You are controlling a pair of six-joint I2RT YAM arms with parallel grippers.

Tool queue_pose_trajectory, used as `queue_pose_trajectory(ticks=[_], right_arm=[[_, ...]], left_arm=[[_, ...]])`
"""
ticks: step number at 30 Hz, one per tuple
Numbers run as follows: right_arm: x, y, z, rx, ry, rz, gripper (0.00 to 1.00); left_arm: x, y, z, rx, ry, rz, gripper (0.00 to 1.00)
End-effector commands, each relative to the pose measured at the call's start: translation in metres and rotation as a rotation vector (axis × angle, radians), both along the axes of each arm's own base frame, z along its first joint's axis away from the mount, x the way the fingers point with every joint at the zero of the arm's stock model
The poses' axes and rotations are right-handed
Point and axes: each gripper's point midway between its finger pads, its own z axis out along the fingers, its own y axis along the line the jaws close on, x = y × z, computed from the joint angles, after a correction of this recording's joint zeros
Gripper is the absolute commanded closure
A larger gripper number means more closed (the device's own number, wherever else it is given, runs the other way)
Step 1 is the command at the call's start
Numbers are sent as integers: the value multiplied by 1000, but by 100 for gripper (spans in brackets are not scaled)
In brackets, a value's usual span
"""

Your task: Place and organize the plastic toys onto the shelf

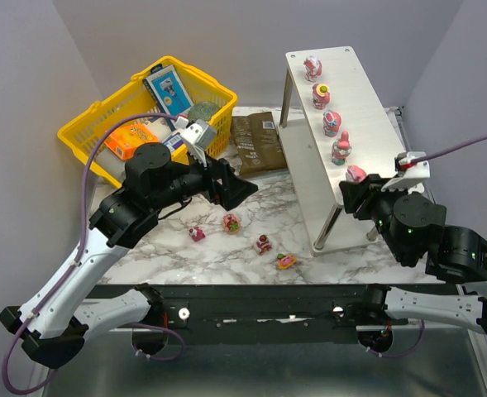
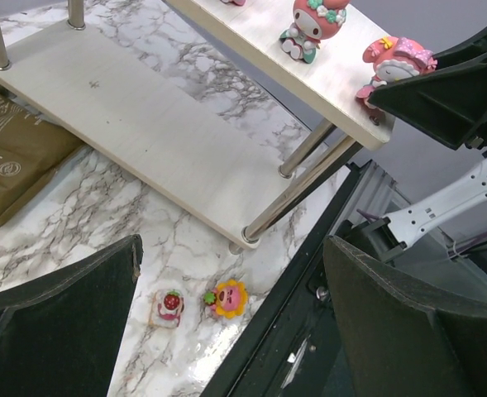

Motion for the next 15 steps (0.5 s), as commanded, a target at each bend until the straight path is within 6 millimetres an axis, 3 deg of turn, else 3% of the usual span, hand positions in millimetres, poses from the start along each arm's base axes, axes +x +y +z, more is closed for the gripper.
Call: queue_pose_trajectory(ticks=[1, 11, 15], right_arm=[[3, -22, -27, -79, 28, -110, 99], [12, -13, -27, -184, -64, -71, 99], [13, -9, -35, -222, -72, -45, 89]], left_arm=[[3, 1, -5, 5, 5, 18, 1], [5, 1, -16, 25, 23, 24, 1], [6, 1, -19, 21, 32, 33, 1]])
